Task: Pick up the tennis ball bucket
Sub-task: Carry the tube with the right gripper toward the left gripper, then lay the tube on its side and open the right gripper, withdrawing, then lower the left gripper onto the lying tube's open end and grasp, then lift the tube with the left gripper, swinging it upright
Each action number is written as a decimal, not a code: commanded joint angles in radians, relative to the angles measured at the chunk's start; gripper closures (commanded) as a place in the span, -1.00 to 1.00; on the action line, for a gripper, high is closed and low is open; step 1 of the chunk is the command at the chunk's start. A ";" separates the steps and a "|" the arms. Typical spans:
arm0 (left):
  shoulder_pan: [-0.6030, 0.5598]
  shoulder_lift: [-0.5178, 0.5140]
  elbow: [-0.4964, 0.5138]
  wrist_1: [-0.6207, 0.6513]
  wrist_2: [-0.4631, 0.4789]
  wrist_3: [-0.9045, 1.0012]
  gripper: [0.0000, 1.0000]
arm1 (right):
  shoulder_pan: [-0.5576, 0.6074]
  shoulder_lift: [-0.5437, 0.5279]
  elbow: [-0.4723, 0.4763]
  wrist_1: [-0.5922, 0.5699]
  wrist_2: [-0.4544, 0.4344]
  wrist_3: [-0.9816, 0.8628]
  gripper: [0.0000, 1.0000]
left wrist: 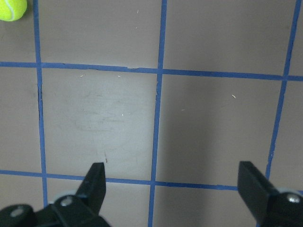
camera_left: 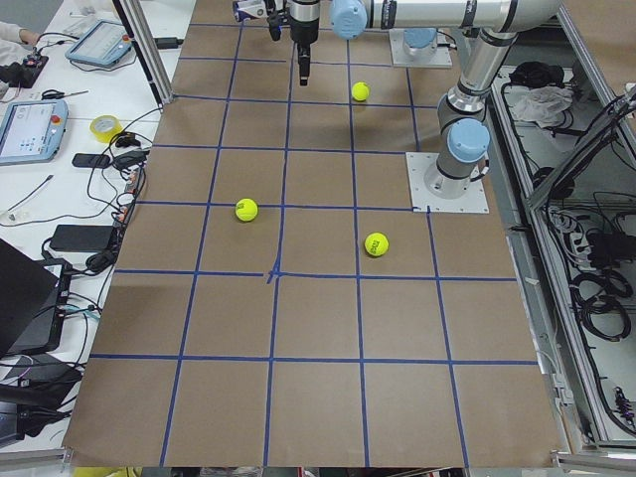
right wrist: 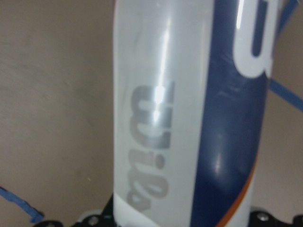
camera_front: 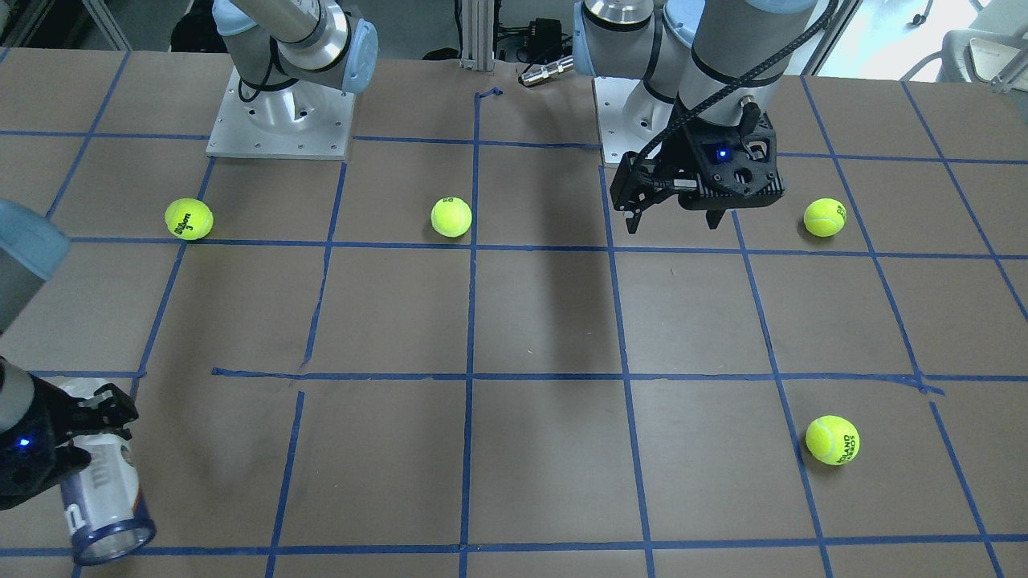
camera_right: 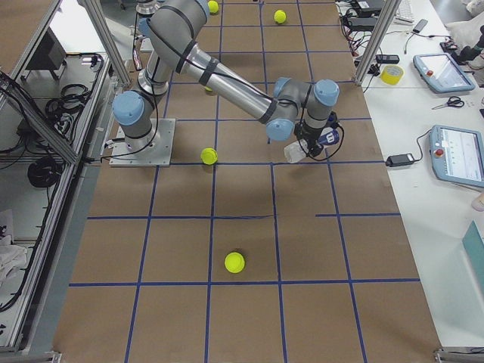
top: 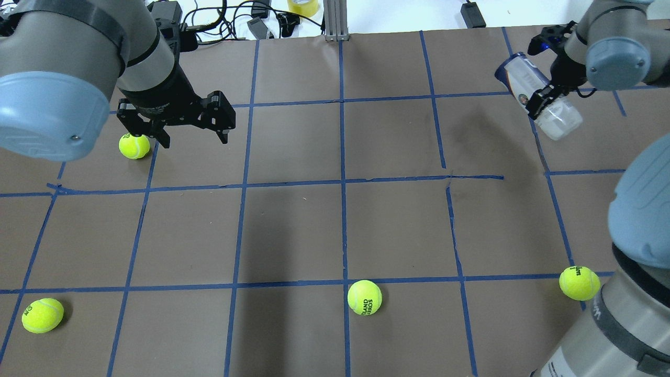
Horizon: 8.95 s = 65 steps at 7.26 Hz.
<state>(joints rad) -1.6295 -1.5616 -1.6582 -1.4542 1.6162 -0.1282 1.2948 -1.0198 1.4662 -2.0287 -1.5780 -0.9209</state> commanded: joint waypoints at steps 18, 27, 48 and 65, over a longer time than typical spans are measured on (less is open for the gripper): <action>0.069 0.011 0.021 -0.008 -0.007 0.091 -1.00 | 0.698 0.088 -0.285 0.100 -0.117 -0.317 -1.00; 0.223 -0.222 0.048 0.181 -0.346 0.240 -1.00 | 0.363 -0.451 -0.109 0.424 -0.094 0.813 -1.00; 0.212 -0.548 -0.018 0.252 -0.659 0.059 -0.84 | 0.362 -0.490 -0.009 0.406 0.007 1.062 -1.00; 0.019 -0.439 0.336 0.225 -0.098 -0.080 1.00 | 0.363 -0.490 -0.009 0.409 -0.002 1.057 -1.00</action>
<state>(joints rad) -1.5944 -2.0009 -1.3251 -1.2454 1.4992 -0.2117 1.6576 -1.5094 1.4573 -1.6211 -1.5776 0.1378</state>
